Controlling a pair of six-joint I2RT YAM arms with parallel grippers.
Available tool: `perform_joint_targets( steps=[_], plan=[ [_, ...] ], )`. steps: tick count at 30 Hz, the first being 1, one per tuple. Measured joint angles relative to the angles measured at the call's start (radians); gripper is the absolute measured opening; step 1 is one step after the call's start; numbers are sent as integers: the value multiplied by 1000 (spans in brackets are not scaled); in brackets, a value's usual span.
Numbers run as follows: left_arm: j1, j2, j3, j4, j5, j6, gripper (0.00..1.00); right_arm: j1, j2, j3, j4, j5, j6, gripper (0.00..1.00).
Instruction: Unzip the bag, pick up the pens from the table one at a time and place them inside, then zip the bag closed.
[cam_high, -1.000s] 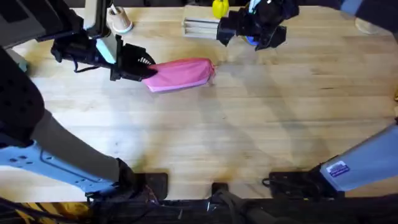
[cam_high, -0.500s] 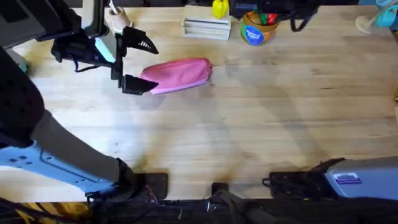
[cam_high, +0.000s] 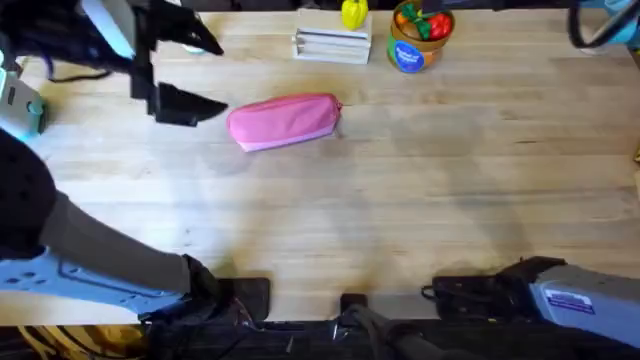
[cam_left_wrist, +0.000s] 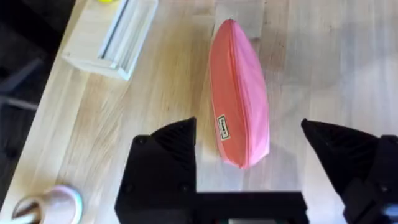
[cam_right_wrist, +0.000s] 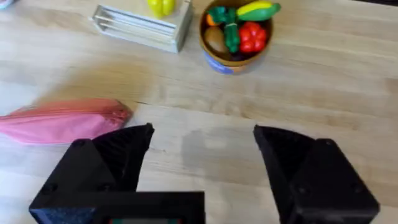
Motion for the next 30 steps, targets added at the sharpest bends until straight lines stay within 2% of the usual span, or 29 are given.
perform_joint_targets(
  steps=[4, 9, 15, 19, 23, 25, 26, 30],
  plan=[
    [3, -37, 134, -79, -69, -149, 995, -51, -23, 0, -39, -12, -13, 998],
    [2, -98, 257, -89, -163, -384, 995, -93, -29, 0, -61, -35, -27, 998],
    [-5, -218, 299, -90, -226, -606, 995, -120, -29, 0, -60, -42, -38, 998],
    [-45, -306, 299, -94, -278, -748, 995, -121, -30, 0, -50, -69, -66, 997],
    [-131, -386, 300, -76, -364, -939, 995, -121, -30, 0, -40, -135, -118, 998],
    [-195, -416, 304, -50, -436, -1065, 995, -121, -30, 0, -40, -156, -135, 998],
    [-358, -436, 308, -24, -592, -1298, 996, -121, -31, 0, -50, -178, -167, 998],
    [-462, -433, 308, -9, -682, -1452, 996, -121, -40, 0, -66, -187, -182, 998]
  ],
)
